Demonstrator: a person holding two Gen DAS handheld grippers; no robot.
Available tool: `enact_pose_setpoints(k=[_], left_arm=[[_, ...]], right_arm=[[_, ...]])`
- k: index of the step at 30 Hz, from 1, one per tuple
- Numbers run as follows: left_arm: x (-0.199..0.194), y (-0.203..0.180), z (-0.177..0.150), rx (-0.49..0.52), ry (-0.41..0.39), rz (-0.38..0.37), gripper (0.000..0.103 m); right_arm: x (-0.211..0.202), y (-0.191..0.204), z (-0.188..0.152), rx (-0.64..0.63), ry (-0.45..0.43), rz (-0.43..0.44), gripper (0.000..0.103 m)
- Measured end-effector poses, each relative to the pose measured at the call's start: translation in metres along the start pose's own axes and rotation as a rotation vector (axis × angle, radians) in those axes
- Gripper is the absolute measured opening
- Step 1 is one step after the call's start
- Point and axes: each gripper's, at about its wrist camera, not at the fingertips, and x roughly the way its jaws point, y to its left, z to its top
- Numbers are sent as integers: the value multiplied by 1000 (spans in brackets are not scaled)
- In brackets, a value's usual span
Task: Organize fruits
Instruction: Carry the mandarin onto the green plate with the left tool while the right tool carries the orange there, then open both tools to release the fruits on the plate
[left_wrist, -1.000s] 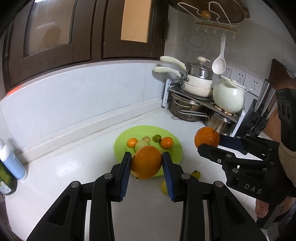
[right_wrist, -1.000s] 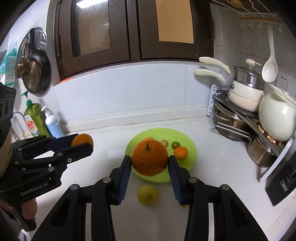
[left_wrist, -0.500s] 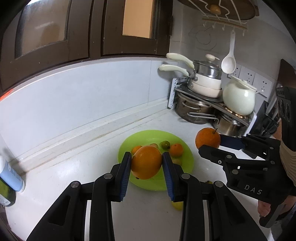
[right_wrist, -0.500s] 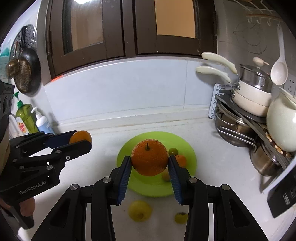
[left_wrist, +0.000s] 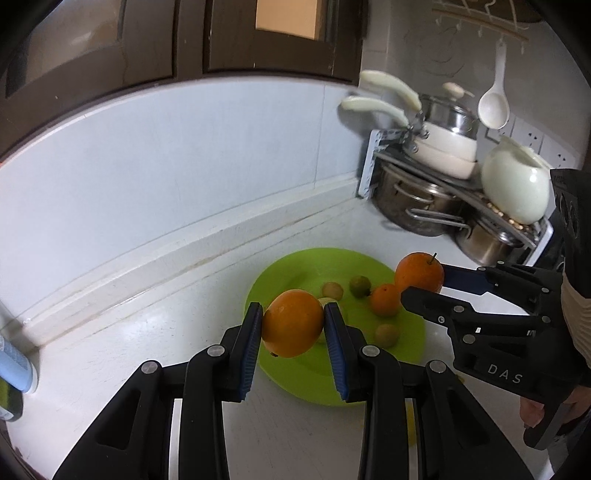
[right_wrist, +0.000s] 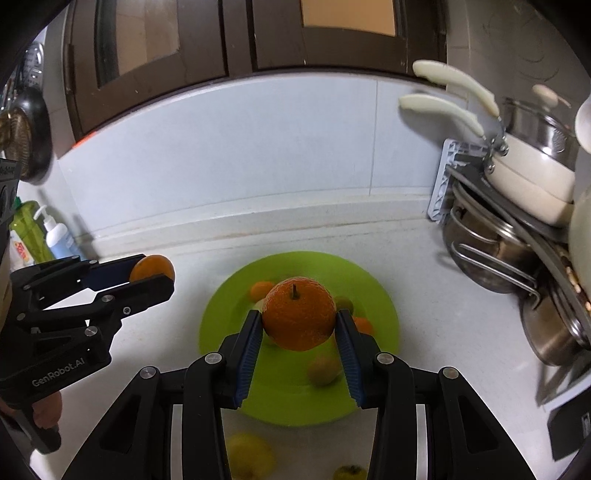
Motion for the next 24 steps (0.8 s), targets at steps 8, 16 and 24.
enact_pose_setpoints(k=[8, 16, 24], left_arm=[[37, 7, 1, 3, 53, -4, 34], [65, 9, -2, 1, 101, -14, 34], [80, 11, -2, 4, 127, -23, 34]], right_arm=[[31, -9, 2, 4, 42, 9, 41], [55, -16, 2, 19, 83, 18, 41], [69, -18, 2, 25, 100, 20, 41]])
